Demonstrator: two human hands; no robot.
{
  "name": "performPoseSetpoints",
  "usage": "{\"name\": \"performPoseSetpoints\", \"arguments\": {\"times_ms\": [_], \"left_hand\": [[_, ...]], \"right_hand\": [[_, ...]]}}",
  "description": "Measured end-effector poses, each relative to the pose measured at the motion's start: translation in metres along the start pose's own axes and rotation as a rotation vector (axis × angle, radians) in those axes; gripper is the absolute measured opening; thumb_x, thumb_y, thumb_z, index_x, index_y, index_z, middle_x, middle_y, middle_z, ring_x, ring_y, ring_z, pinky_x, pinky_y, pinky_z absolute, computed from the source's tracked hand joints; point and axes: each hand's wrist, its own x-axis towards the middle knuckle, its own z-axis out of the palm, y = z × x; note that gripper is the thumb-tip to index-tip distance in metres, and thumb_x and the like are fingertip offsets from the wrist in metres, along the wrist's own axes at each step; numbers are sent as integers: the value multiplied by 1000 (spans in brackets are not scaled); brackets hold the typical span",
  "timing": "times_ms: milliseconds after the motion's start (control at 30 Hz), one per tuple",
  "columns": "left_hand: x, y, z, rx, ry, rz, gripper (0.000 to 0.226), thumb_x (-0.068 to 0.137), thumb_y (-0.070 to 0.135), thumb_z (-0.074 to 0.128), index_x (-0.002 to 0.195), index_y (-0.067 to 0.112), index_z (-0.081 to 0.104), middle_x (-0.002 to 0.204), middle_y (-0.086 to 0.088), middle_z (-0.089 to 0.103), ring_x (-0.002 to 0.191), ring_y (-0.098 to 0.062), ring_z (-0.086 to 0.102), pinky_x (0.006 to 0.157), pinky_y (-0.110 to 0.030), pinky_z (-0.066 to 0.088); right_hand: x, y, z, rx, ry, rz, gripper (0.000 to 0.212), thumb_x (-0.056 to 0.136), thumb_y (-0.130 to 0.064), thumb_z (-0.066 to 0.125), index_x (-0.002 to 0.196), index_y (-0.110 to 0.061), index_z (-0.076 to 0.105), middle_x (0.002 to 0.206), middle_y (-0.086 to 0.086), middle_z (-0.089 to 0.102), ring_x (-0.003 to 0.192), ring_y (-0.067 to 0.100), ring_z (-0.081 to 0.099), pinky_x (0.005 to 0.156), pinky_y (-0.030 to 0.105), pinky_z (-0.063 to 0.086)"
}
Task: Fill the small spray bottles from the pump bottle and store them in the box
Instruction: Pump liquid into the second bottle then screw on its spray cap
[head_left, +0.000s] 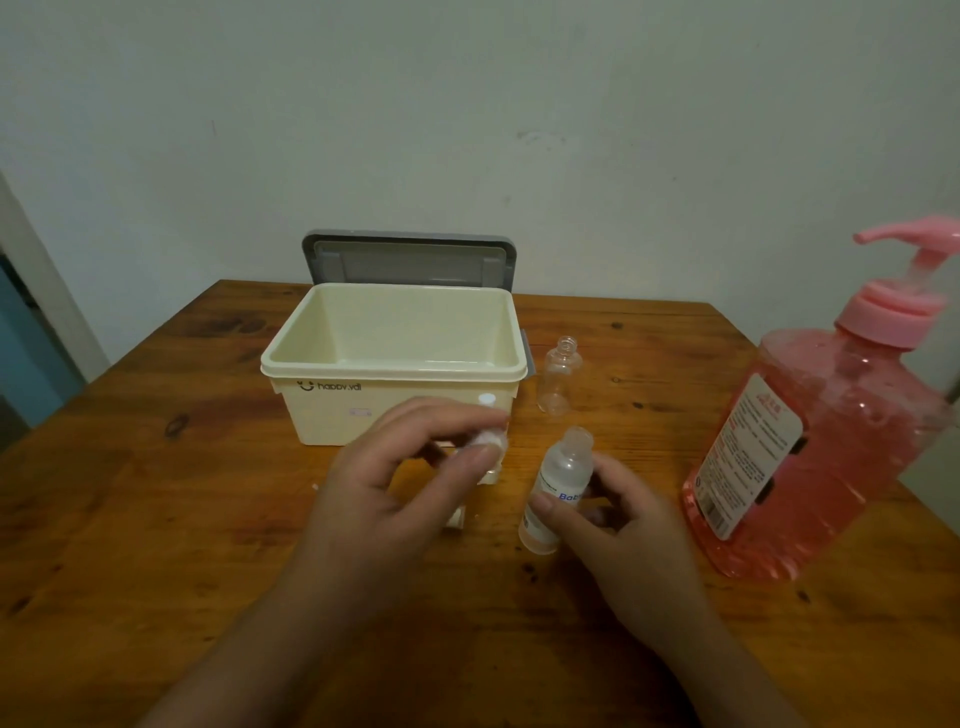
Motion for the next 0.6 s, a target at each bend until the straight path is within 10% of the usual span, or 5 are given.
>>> {"name": "performPoseSetpoints", "arguments": {"times_ms": [600], "left_hand": [[52,41,16,-465,353,5,21,86,26,57,105,20,64,102,4,70,100,-19,68,80,-31,57]], "right_hand": [[-2,10,3,-179,-44,-21,36,69,-60,62,103,-53,55,104,-24,64,91,-6,59,71,16,51]]}}
